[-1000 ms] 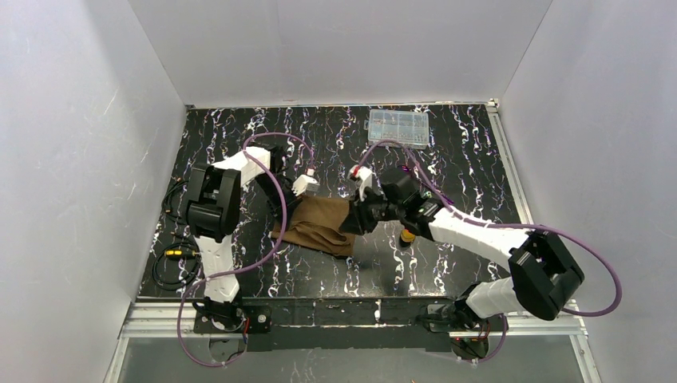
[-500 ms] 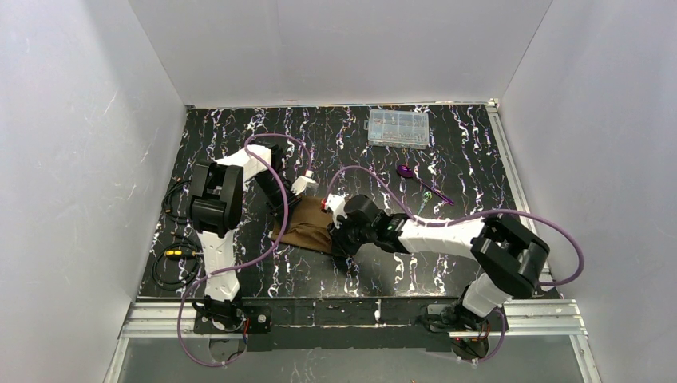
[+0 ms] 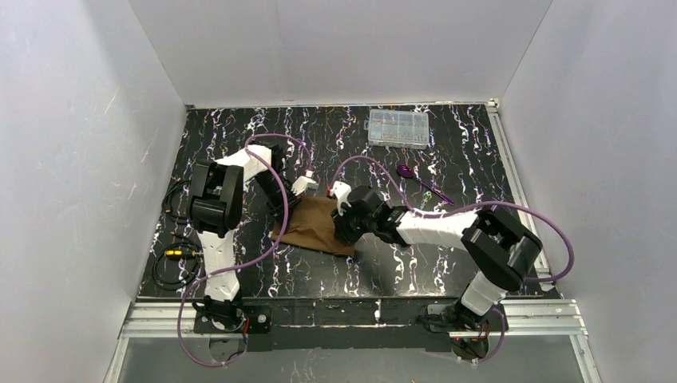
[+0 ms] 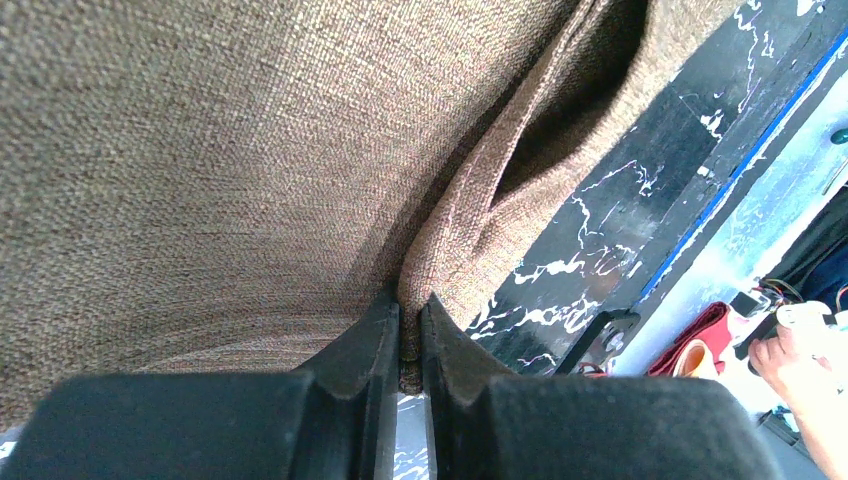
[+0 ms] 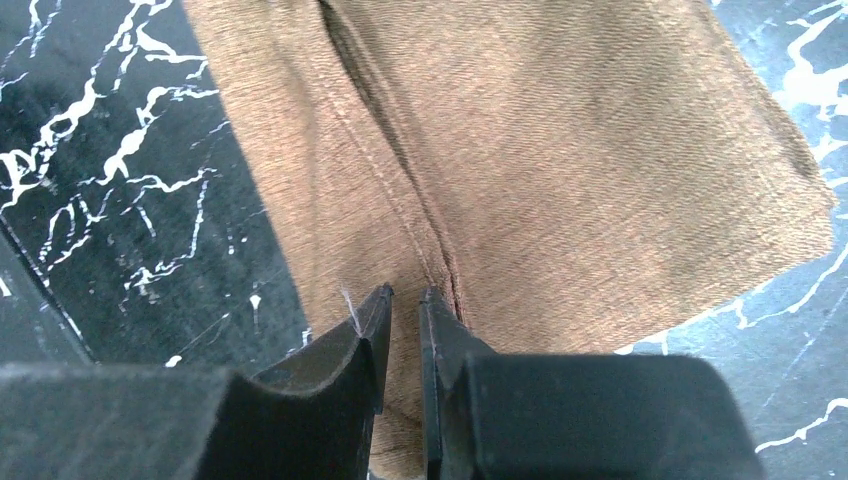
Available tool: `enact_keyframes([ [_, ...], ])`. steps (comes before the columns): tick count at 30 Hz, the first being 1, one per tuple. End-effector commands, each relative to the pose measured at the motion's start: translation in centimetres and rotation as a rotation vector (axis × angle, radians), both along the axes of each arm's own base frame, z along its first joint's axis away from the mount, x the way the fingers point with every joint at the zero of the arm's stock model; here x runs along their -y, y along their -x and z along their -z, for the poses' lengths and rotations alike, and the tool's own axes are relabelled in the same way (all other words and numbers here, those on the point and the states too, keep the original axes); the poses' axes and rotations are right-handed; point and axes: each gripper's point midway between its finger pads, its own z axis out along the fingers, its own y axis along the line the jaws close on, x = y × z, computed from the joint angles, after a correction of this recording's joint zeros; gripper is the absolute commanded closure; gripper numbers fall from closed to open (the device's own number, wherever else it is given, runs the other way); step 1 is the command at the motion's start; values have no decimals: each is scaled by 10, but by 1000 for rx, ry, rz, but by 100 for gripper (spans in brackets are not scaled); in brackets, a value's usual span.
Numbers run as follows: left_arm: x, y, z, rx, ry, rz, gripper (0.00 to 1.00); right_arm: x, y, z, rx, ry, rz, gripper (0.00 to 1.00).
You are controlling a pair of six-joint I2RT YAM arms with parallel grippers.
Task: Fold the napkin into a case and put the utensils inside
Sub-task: Fold the lower triangle-folded napkin at the center of the board.
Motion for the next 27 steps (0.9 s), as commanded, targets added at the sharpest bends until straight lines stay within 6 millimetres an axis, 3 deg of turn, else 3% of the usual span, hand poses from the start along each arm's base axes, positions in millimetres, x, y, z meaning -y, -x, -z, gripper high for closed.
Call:
enact_keyframes([
  [1, 0, 0, -8, -11, 9, -6, 100, -4, -10, 2, -14, -35, 6, 76],
  [6, 4, -10, -27, -8, 37, -61, 99, 4, -8, 25, -73, -15, 4, 79],
  [11, 5, -29, -62, 28, 75, -136, 69, 7, -2, 38, -107, -13, -3, 81],
  [15, 7, -36, -83, 69, 104, -156, 58, 7, 0, 41, -116, -18, -7, 82],
  [21, 7, -27, -79, 57, 108, -152, 45, 11, -1, 42, -114, -15, 9, 85],
  [24, 4, -28, -74, 105, 98, -148, 44, 12, -5, 35, -104, -37, 30, 85],
  [27, 9, -26, -81, 142, 126, -131, 46, 11, -8, 27, -104, -63, 46, 85],
])
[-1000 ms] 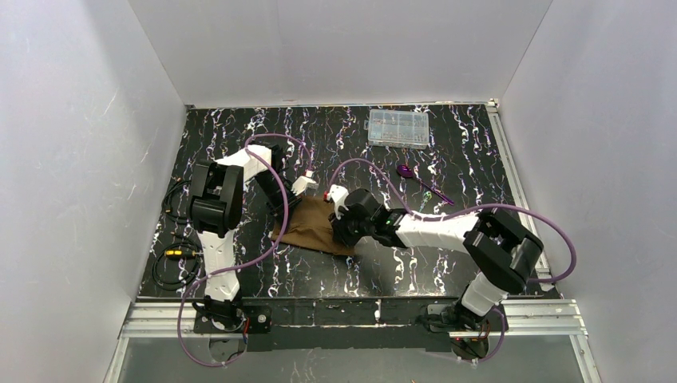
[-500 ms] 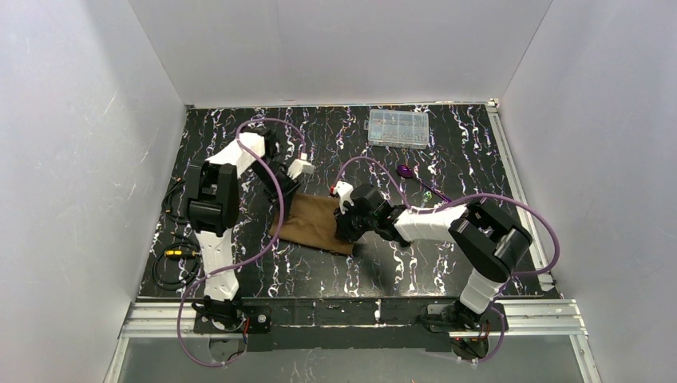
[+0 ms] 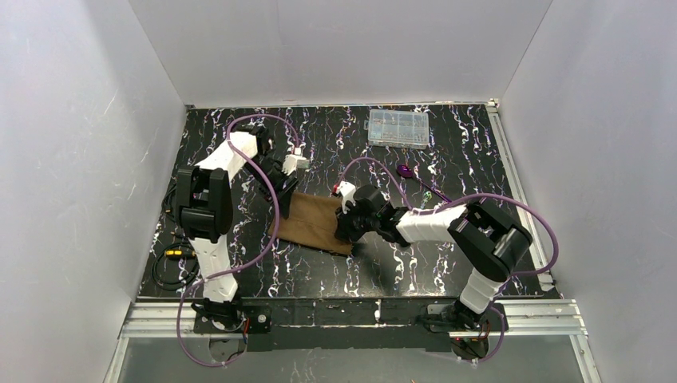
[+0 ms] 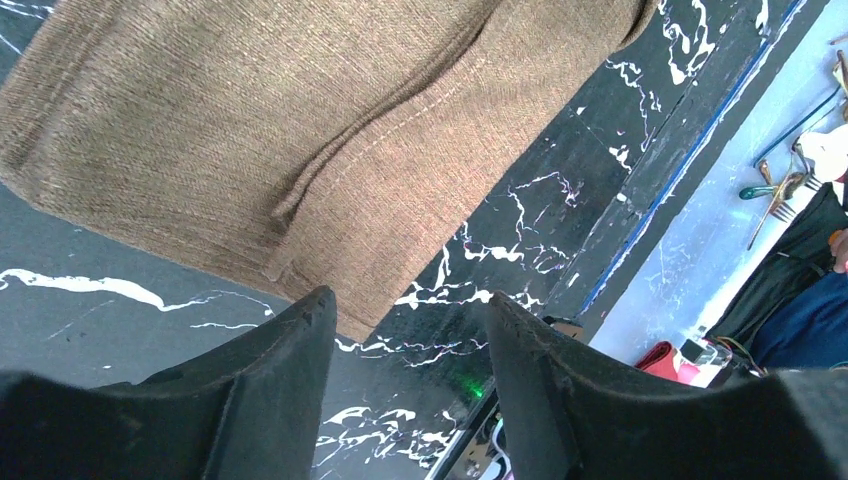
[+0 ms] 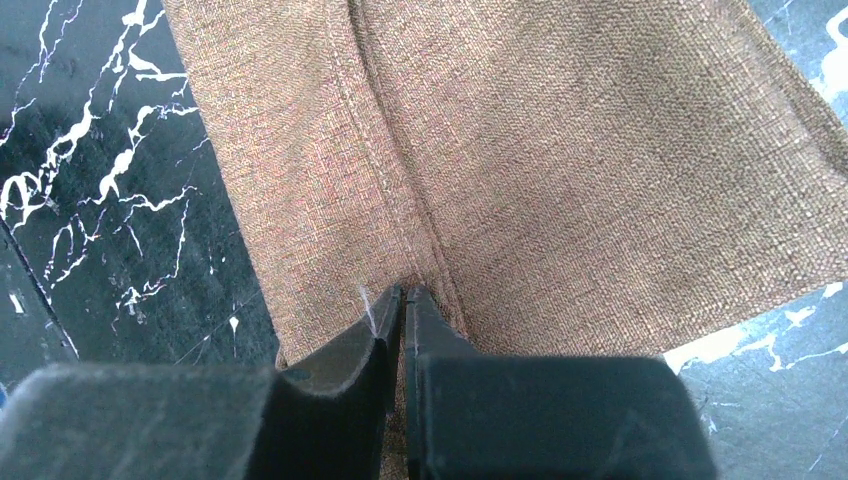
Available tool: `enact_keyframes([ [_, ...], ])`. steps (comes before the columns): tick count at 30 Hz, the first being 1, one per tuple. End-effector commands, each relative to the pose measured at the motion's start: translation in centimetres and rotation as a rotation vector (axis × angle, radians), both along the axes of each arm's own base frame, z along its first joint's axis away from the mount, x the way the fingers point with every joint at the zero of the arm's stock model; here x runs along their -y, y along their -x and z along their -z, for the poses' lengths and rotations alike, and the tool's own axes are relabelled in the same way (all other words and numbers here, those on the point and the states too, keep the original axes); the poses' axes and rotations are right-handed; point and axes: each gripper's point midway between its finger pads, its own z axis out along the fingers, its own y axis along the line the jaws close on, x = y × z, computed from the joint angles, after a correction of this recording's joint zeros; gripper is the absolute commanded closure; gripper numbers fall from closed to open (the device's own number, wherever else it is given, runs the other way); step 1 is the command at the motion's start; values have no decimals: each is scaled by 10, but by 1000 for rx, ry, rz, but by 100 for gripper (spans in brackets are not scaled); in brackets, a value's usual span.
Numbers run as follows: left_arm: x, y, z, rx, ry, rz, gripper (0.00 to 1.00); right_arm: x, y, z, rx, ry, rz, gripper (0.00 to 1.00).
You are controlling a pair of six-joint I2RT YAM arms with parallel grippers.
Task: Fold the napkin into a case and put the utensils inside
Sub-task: Fold the lower triangle-folded napkin at the center of the board.
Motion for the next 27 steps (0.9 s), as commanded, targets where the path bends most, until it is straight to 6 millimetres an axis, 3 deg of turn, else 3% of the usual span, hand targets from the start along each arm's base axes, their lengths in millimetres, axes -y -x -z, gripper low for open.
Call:
enact_keyframes([
  [1, 10, 4, -24, 94, 51, 25, 47, 11, 3, 2, -34, 3, 31, 85],
  [6, 15, 27, -8, 29, 31, 83, 57, 10, -6, -9, -46, -50, 50, 84],
  [11, 14, 20, 10, 51, 8, 91, 62, 9, -3, -12, -96, -96, 39, 83],
  [15, 27, 16, 4, 86, 25, 117, 64, 6, -2, -16, -126, -126, 37, 82],
  [19, 52, 33, -1, 77, 62, 182, 65, 10, -10, -22, -136, -159, 80, 80],
  [22, 61, 46, 11, 35, 52, 207, 65, 13, -17, -34, -149, -217, 113, 76],
  [27, 59, 44, 32, 6, 4, 179, 68, 14, -29, -73, -168, -355, 116, 66],
])
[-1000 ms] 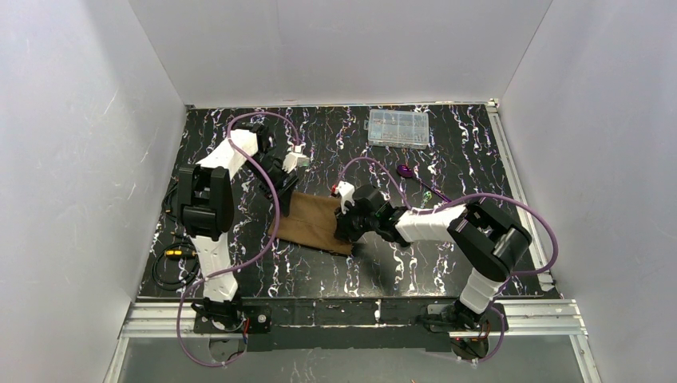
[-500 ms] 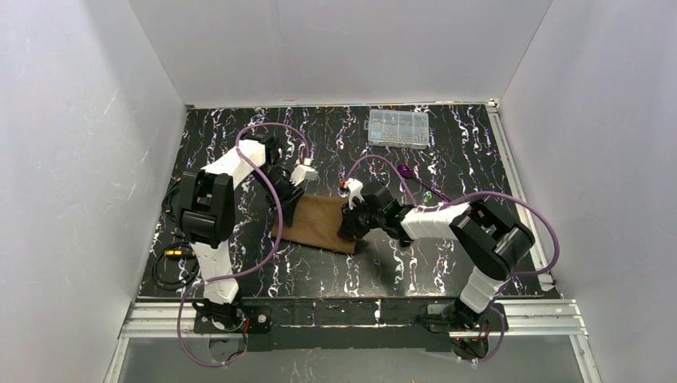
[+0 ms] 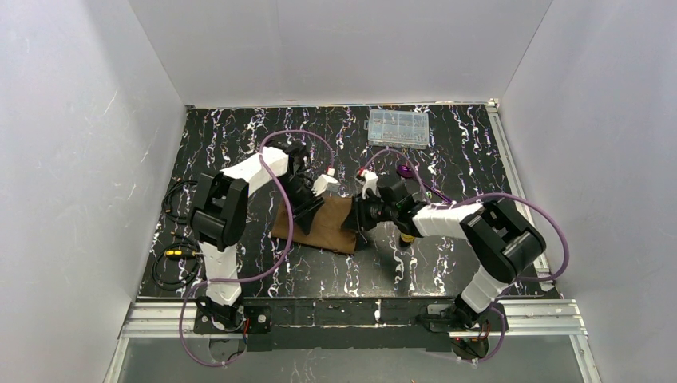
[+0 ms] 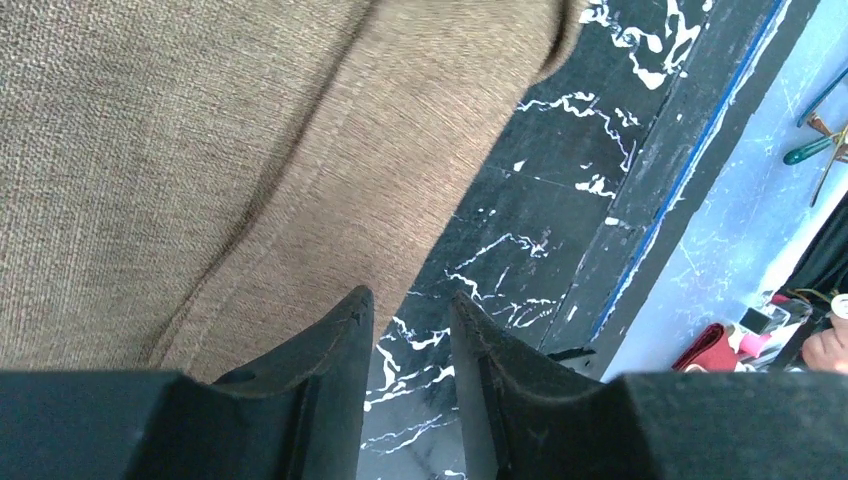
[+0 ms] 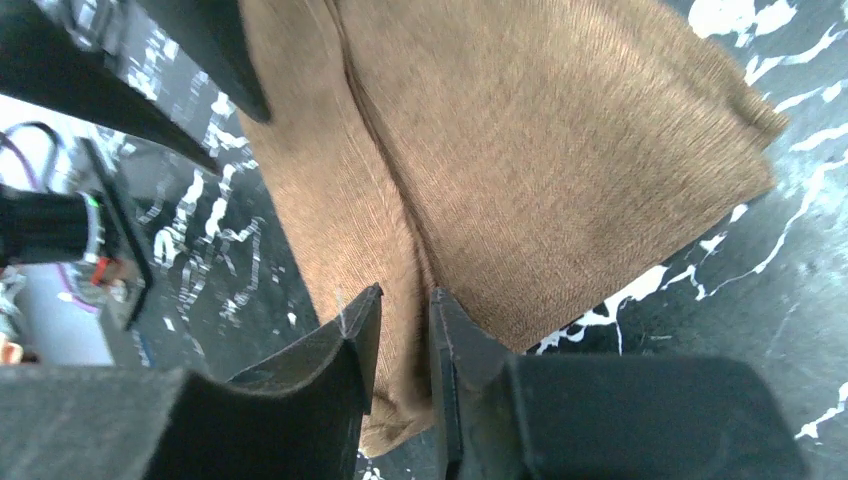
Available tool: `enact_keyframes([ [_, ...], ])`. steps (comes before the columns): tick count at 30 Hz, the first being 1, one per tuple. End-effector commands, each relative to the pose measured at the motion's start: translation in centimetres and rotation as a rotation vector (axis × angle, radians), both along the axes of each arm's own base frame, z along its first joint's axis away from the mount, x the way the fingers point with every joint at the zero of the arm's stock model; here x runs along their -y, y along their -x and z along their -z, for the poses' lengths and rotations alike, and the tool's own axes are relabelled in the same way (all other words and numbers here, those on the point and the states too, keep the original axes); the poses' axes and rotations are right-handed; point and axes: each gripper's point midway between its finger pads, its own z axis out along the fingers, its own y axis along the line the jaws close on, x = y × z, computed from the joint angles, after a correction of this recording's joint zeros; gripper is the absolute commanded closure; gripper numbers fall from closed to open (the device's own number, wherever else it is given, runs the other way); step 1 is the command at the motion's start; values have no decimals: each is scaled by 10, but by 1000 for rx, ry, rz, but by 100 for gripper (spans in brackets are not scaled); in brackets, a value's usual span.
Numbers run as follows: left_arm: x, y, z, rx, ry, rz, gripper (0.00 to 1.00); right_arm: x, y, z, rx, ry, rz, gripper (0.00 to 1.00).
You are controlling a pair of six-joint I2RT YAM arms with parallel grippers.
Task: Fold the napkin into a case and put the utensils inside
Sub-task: Fold the lower triangle-folded napkin at the center of the board.
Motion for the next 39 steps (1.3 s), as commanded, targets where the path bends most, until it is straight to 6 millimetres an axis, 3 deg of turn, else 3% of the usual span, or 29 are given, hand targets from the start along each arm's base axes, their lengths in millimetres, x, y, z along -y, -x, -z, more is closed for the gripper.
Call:
enact_keyframes([
  [1, -4, 1, 15, -29, -29, -48, 68, -10, -17, -62, 48, -200, 0, 65],
  [4, -7, -7, 19, 13, -57, -68, 70, -11, -27, -73, 43, -229, -2, 64],
  [6, -9, -13, 21, 40, -73, -82, 71, -10, -36, -69, 35, -217, 5, 64],
  [12, -8, -18, 17, 72, -73, -97, 70, -18, -55, -44, -5, -190, -9, 67],
  [15, -4, -16, 11, 48, -63, -107, 69, -17, -64, -22, -29, -149, 9, 68],
  [23, 31, -3, -21, 53, 50, -52, 66, -4, -69, 10, -64, -81, 70, 74],
  [35, 93, -1, -15, 144, 97, 122, 63, 1, -66, 14, -79, -99, 104, 76],
  [39, 106, 0, -11, 169, 96, 168, 63, -2, -64, 9, -92, -133, 107, 77],
])
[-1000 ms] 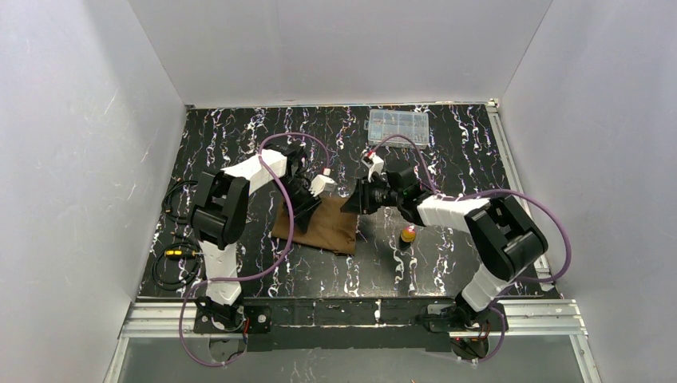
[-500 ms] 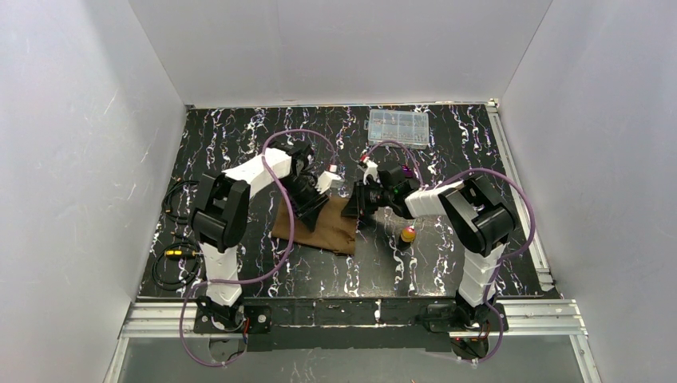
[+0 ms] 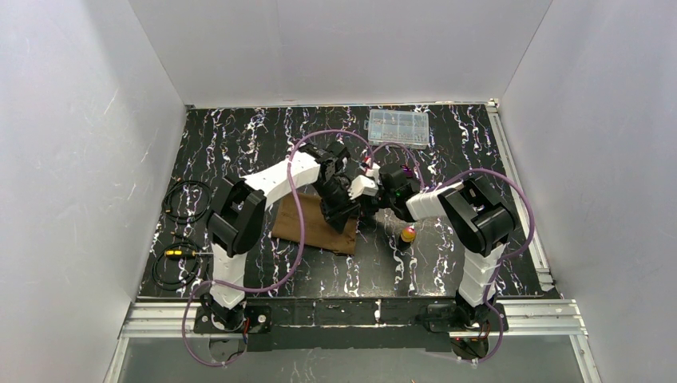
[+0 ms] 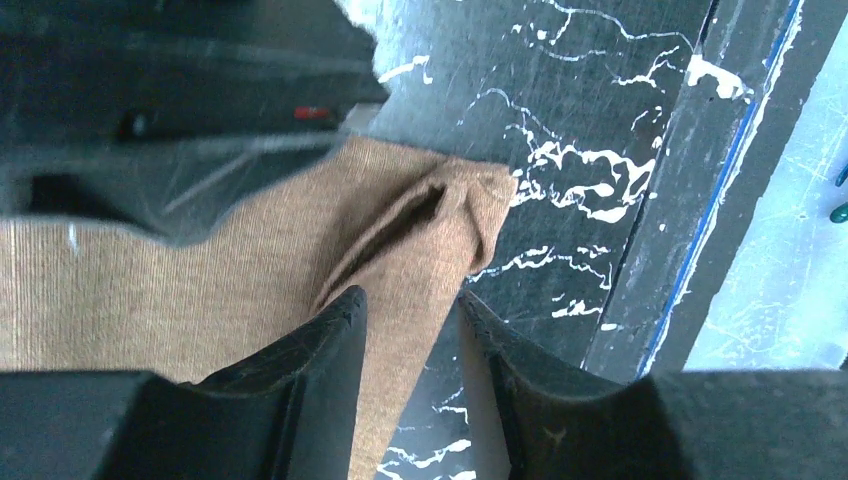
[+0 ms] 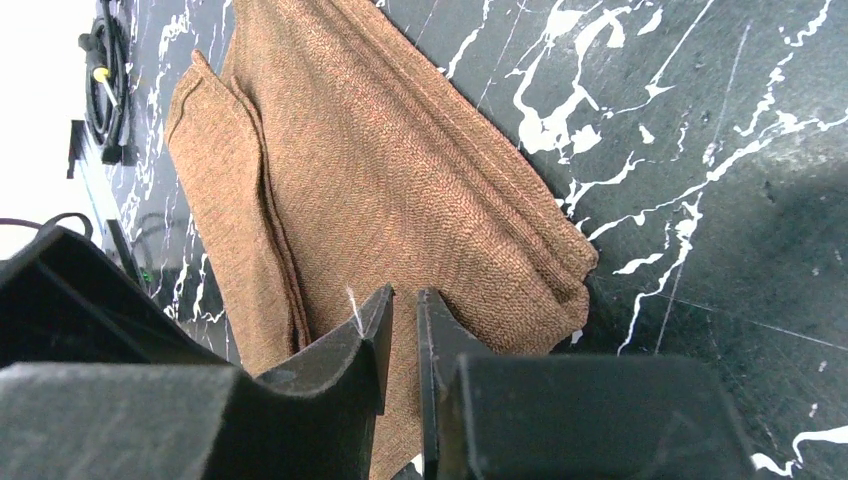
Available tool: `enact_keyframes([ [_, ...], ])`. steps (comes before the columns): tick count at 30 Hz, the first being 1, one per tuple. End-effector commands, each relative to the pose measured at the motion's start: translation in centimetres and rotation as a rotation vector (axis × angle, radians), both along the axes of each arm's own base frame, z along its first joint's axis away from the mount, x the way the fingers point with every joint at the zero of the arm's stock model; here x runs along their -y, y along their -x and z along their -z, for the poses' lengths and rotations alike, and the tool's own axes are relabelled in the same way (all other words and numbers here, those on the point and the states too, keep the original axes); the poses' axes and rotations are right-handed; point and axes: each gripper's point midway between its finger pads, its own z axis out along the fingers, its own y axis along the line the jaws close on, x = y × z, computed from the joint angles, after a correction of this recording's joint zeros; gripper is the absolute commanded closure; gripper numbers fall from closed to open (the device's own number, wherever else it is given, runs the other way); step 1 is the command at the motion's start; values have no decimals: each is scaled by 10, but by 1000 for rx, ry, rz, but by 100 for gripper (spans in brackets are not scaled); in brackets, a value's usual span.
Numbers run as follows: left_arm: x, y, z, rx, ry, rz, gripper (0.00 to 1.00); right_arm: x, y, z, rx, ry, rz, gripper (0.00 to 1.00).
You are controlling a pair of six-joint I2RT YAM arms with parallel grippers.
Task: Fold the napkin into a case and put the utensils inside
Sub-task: Fold the lower triangle-folded napkin at the center of the board.
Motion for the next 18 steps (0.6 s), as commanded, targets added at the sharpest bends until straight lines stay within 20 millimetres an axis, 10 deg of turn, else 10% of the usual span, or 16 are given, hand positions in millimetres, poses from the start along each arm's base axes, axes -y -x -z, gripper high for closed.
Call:
enact_keyframes([
  [1, 17, 0, 1, 26, 24, 48, 63, -1, -3, -10, 12, -48, 19, 77],
  [18, 13, 6, 10, 88, 44, 89, 70, 6, -7, -65, 6, -130, 32, 79],
])
